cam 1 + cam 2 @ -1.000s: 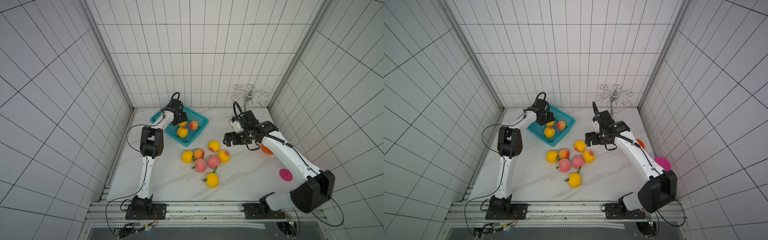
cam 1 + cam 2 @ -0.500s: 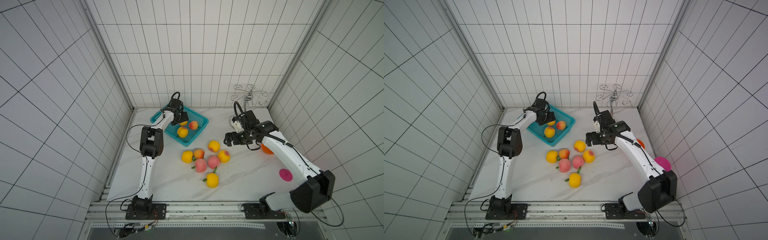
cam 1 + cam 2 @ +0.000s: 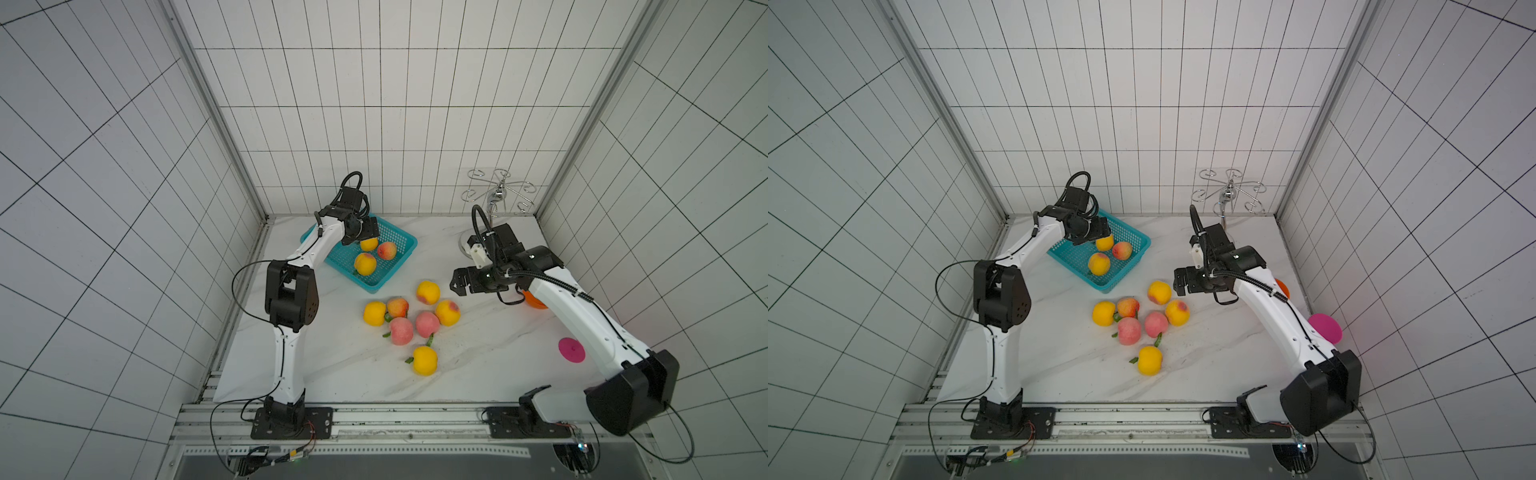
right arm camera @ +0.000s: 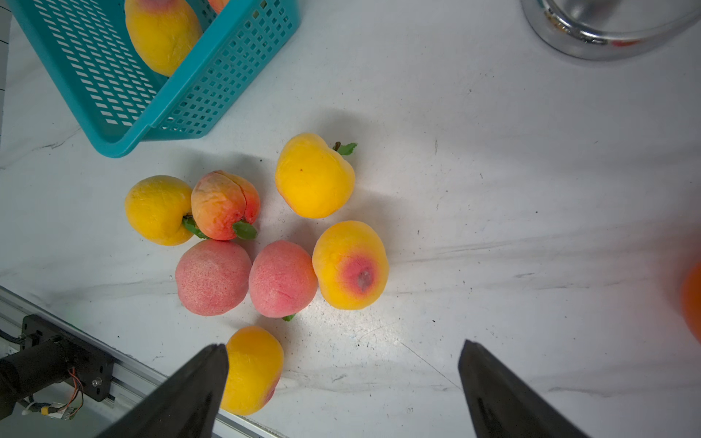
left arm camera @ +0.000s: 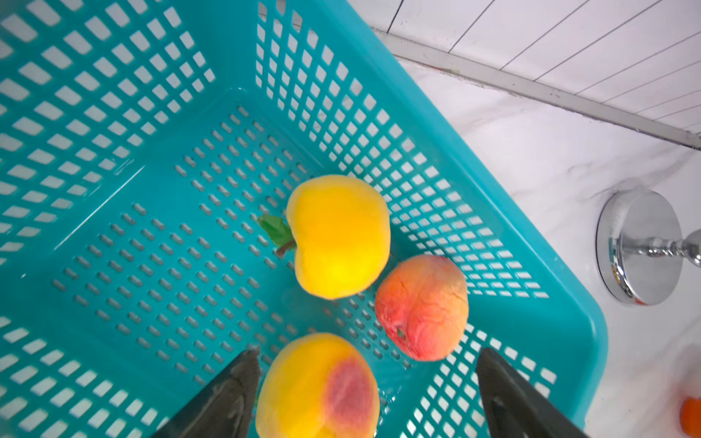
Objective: Put the peaches into the basket
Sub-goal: Place the peach in the basket, then pick up the peach from the center of the board.
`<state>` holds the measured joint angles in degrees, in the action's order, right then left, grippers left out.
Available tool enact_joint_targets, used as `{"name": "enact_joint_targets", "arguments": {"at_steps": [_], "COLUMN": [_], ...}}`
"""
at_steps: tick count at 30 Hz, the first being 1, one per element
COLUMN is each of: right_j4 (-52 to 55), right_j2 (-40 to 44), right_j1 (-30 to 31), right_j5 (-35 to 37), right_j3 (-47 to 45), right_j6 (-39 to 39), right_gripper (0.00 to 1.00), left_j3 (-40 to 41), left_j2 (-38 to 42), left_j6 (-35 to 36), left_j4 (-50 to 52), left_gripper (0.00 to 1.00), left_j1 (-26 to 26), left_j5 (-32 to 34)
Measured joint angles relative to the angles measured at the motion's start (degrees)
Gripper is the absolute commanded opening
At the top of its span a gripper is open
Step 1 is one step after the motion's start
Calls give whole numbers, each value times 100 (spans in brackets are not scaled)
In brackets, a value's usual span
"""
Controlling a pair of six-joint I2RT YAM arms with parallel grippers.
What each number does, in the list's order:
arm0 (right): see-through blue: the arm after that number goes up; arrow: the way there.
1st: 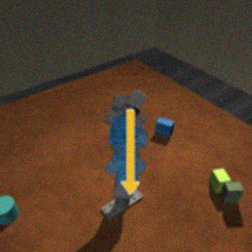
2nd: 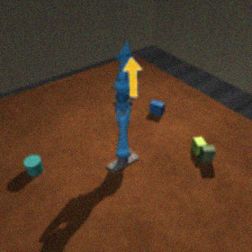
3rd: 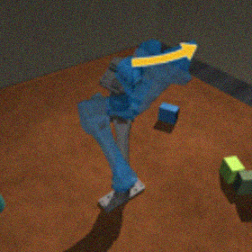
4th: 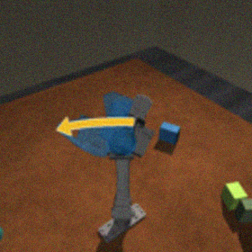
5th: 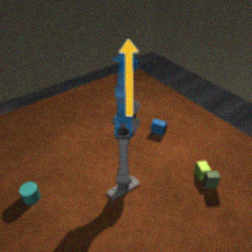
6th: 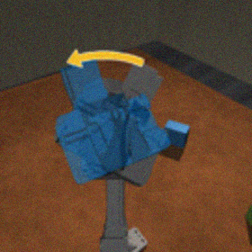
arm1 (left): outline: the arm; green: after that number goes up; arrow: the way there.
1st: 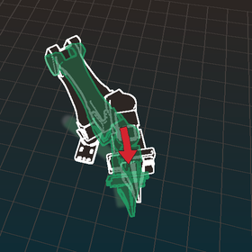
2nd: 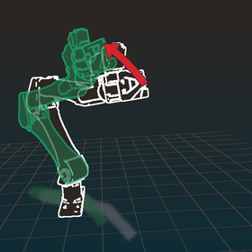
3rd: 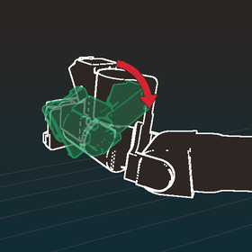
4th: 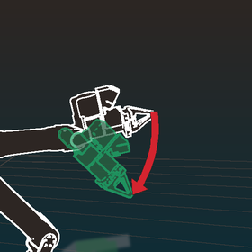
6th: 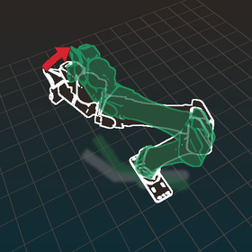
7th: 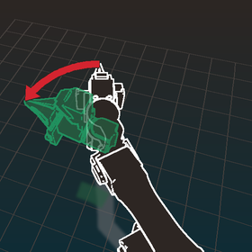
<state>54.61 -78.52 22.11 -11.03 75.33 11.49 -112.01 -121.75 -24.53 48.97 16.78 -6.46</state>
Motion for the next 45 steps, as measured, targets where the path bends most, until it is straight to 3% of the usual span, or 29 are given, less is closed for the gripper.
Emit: {"name": "enact_joint_targets", "arguments": {"at_steps": [24, 32, 45], "right_j4": [-907, -1381, -1873], "right_j2": [103, -409, -1182], "right_j1": [0, 0, 0], "right_j5": [-315, -354, -424], "right_j3": [-1449, -1451, -1451], "right_j6": [129, 105, 98], "right_gripper": [99, 99, 100], "left_j3": [4026, 4374, 4157], "left_j2": [3626, 3926, 3768], "left_j6": [-651, -1099, -1235], "left_j4": [70, -149, -348], "left_gripper": [88, 88, 88], "left_j1": [1067, 1419, 1462], "left_j5": [-35, -225, -498]}}
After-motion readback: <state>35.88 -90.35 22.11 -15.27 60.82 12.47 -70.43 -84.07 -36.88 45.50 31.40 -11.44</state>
